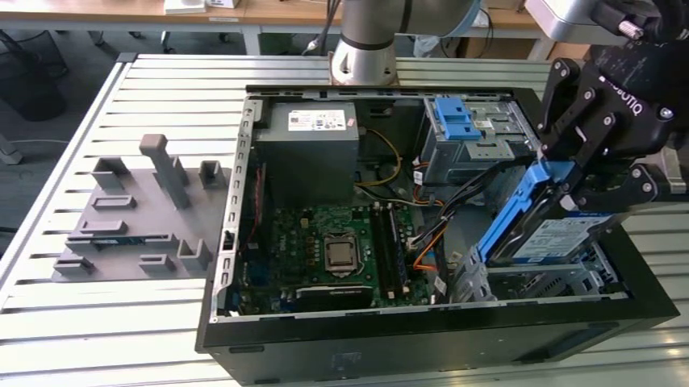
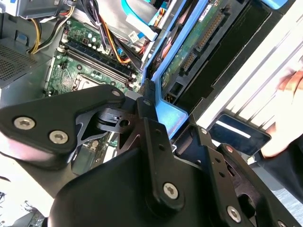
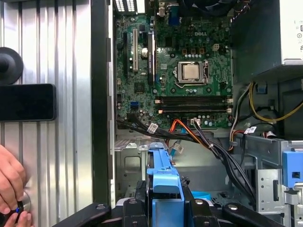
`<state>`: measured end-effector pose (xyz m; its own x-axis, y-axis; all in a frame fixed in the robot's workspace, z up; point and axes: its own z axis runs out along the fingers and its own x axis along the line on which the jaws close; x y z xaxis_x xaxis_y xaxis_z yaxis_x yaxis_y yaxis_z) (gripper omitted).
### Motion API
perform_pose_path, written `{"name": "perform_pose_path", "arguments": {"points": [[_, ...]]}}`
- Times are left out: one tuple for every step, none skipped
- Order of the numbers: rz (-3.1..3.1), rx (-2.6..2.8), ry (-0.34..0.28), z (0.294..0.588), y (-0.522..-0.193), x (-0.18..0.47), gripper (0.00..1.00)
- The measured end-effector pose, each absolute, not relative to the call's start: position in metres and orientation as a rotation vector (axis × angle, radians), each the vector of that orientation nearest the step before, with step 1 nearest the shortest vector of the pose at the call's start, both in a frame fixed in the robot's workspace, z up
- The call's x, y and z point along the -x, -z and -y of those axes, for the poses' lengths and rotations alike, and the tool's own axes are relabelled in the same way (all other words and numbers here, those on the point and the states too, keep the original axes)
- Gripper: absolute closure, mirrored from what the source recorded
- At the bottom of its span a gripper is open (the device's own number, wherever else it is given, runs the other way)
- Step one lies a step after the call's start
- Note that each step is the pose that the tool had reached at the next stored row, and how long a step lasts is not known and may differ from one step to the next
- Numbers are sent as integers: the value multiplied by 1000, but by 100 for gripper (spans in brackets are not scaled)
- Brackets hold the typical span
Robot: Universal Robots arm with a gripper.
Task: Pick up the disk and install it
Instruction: 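Insert the disk into the insertion slot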
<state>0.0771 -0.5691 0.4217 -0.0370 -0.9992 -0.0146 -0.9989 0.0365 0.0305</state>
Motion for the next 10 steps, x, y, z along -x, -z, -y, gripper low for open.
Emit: {"name": "perform_pose_path", "arguments": {"points": [[2254, -2173, 50, 569, -421, -77, 64], [2254, -2173, 50, 569, -421, -77, 64], [2254, -2173, 50, 569, -420, -77, 64], [2254, -2173, 50, 569, -419, -77, 64], [2254, -2173, 50, 569, -419, -77, 64], [2254, -2173, 50, 569, -418, -77, 64], [2254, -2173, 50, 569, -418, -77, 64], [2254, -2173, 50, 569, -417, -77, 64], [2254, -2173, 50, 569, -417, -77, 64], [2254, -2173, 50, 569, -416, -77, 64]]}}
